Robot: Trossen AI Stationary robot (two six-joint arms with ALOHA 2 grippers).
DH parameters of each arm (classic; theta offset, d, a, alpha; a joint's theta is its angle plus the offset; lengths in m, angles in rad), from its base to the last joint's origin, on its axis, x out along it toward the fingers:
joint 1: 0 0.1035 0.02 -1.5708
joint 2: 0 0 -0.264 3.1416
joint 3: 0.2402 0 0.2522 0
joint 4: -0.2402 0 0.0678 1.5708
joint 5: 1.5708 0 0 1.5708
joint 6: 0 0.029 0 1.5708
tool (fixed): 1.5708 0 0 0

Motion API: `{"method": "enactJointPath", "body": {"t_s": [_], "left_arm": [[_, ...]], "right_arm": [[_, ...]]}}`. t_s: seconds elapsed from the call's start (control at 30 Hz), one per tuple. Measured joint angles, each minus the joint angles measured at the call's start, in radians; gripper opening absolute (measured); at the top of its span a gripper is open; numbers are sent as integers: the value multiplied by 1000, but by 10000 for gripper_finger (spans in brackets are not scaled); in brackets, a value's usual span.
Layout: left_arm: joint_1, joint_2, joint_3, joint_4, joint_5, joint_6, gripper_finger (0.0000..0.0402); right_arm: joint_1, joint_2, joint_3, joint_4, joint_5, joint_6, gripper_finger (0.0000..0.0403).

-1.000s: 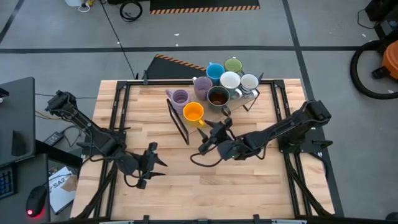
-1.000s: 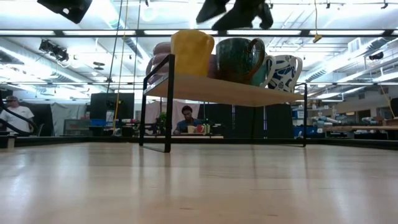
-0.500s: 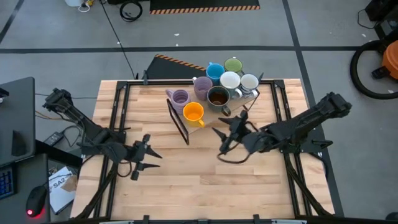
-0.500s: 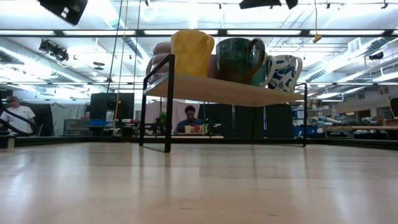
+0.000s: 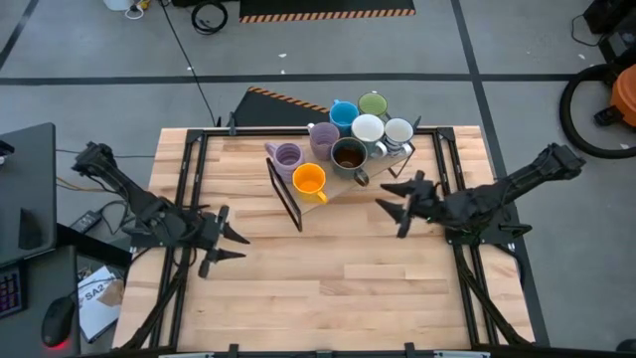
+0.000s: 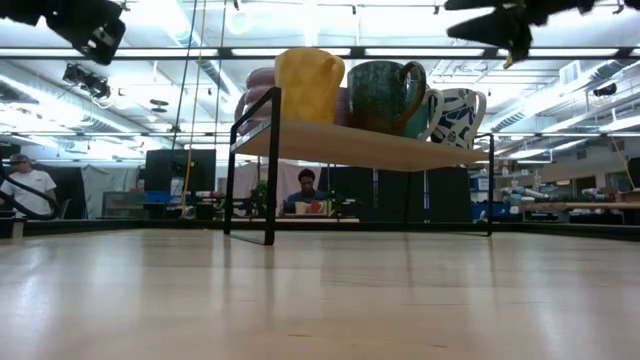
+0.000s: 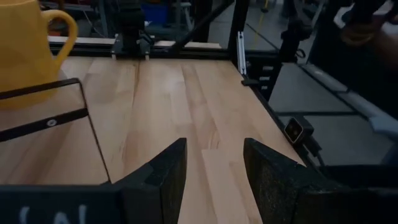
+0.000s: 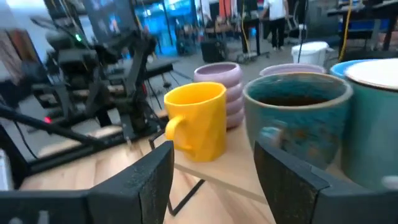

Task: Place coffee mugs
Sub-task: Return to Home Position

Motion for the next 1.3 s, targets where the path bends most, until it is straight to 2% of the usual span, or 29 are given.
{"method": "enactJointPath", "body": {"t_s": [0.23,0.33,0.67,0.9,1.03,1.2,1.3], "left_arm": [[10,-149,-52,-2,-14,-2,166],[10,-191,-73,1,-38,-7,166],[10,-287,-157,5,-49,-13,166],[7,-405,-201,7,-34,32,166],[7,-490,-213,-4,-10,43,166],[7,-585,-242,-40,21,46,166],[7,-579,-254,-59,66,47,166]], "right_arm": [[0,-263,-183,67,-32,-34,227],[0,-352,-238,64,-85,-65,227],[0,-605,-369,70,-117,-183,226],[0,-811,-433,46,-120,-227,226],[0,-816,-428,63,-109,-277,224],[0,-816,-426,62,-82,-250,208],[0,-816,-426,69,-31,-213,202]]}}
